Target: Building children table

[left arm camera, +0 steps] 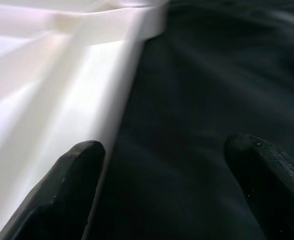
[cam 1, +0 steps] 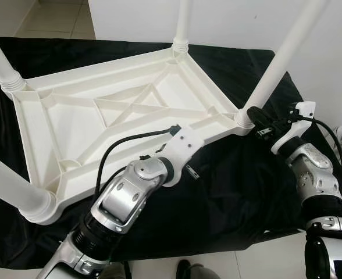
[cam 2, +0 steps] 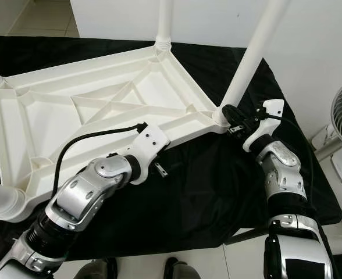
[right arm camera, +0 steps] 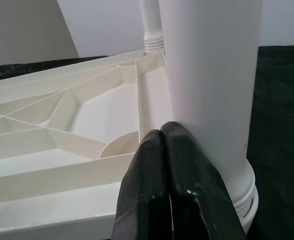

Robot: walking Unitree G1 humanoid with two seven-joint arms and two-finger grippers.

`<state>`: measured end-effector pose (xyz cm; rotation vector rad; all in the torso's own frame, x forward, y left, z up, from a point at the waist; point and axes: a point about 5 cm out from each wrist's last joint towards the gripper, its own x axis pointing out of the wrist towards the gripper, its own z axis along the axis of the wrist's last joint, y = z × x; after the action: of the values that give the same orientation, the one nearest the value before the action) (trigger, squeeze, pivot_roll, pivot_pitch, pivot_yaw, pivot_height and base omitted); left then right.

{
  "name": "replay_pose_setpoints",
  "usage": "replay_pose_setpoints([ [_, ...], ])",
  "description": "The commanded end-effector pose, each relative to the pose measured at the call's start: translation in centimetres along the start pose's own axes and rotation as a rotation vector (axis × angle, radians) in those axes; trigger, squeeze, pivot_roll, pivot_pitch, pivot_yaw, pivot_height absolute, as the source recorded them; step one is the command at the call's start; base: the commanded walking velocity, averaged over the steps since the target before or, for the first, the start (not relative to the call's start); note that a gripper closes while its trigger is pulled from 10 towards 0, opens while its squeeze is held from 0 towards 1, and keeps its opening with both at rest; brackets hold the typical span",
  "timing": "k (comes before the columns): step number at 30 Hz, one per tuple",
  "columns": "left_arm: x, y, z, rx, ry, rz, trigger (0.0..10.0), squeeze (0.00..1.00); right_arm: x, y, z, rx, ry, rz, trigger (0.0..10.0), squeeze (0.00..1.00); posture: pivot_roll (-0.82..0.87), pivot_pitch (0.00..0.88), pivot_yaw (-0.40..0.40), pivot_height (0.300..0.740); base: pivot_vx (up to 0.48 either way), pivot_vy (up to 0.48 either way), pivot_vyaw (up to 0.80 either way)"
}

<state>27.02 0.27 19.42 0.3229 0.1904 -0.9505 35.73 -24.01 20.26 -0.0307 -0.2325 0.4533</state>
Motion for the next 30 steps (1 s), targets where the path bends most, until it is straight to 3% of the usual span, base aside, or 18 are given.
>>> replay_pose_setpoints([
  [1,0.6,-2.0,-0.1,-0.002,0.016,-0.135,10.0,0.0,0.0,-0.3,-0.1,-0.013,0.006,-0.017,10.0,0.0,0.05,0.201,-0.041,0.74,0.0,0.0,0.0],
  [8,1.1,-1.8,0.7,0.003,0.002,-0.113,10.0,0.0,0.3,-0.3,-0.2,-0.014,-0.004,-0.022,10.0,0.0,0.05,0.201,-0.038,0.74,0.0,0.0,0.0],
  [19,0.5,1.3,1.9,-0.004,-0.057,0.045,10.0,0.0,0.1,1.0,0.3,-0.006,-0.07,0.01,10.0,0.0,0.07,0.193,-0.044,0.74,0.0,0.0,0.0],
  [22,0.2,2.6,2.1,-0.014,-0.07,0.121,10.0,0.0,-0.6,2.3,0.4,0.004,-0.108,0.022,10.0,0.0,0.06,0.19,-0.046,0.74,0.0,0.0,0.0],
  [23,0.2,2.6,2.1,-0.014,-0.07,0.121,10.0,0.0,-0.6,2.3,0.4,0.004,-0.108,0.022,10.0,0.0,0.06,0.19,-0.046,0.74,0.0,0.0,0.0],
  [27,0.7,3.0,2.0,-0.04,-0.074,0.162,10.0,0.0,-3.0,5.6,0.1,0.044,-0.143,0.001,10.0,0.0,0.04,0.182,-0.047,0.74,0.0,0.0,0.0],
  [30,0.9,3.0,1.9,-0.05,-0.073,0.165,10.0,0.0,-3.8,6.3,-0.1,0.051,-0.144,-0.028,10.0,0.0,0.04,0.178,-0.048,0.74,0.0,0.0,0.0],
])
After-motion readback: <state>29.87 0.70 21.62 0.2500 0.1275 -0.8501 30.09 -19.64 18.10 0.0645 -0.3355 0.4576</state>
